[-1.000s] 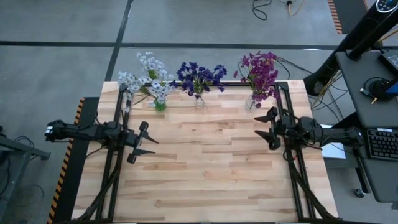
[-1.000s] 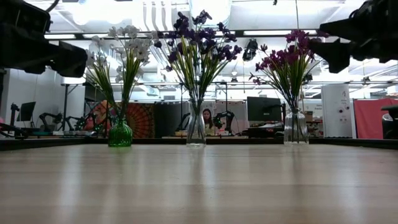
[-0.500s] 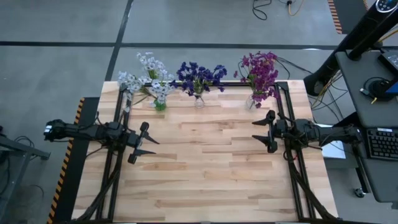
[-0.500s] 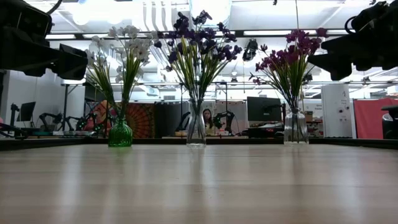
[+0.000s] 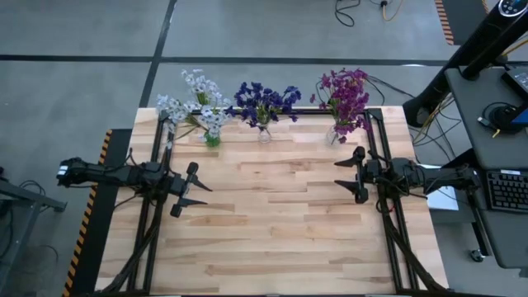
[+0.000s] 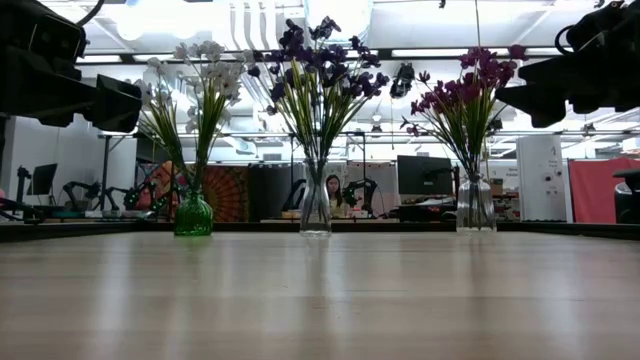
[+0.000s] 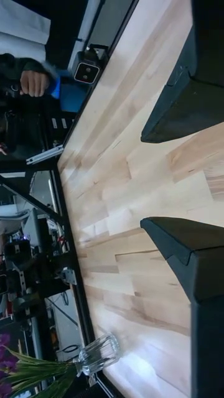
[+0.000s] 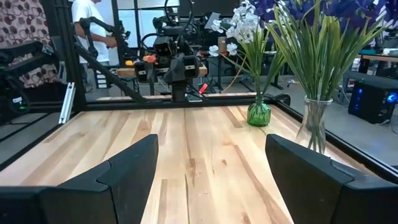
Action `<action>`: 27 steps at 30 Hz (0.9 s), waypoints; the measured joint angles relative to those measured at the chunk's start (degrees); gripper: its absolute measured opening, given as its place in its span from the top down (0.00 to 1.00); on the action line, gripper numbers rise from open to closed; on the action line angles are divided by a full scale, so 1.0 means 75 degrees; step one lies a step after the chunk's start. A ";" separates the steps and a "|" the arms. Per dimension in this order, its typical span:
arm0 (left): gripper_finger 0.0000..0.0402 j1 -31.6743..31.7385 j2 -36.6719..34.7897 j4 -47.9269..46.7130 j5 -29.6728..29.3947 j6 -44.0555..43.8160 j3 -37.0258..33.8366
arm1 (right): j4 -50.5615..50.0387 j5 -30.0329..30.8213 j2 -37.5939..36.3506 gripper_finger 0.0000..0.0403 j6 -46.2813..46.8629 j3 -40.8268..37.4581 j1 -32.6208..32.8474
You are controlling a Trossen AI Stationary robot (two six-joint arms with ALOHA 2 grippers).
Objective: Sort flowers into vase by color
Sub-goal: Return to Home Position
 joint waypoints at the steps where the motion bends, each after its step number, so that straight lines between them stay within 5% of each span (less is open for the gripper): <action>1: 0.53 0.0000 0.0011 0.0000 0.0000 0.0000 0.0000 | -0.0006 -0.0030 0.0002 0.29 0.0000 0.0000 0.0000; 27: 0.53 0.0000 0.0033 0.0012 -0.0001 0.0000 0.0000 | 0.0007 -0.0215 0.0072 0.29 0.0163 0.0032 -0.0020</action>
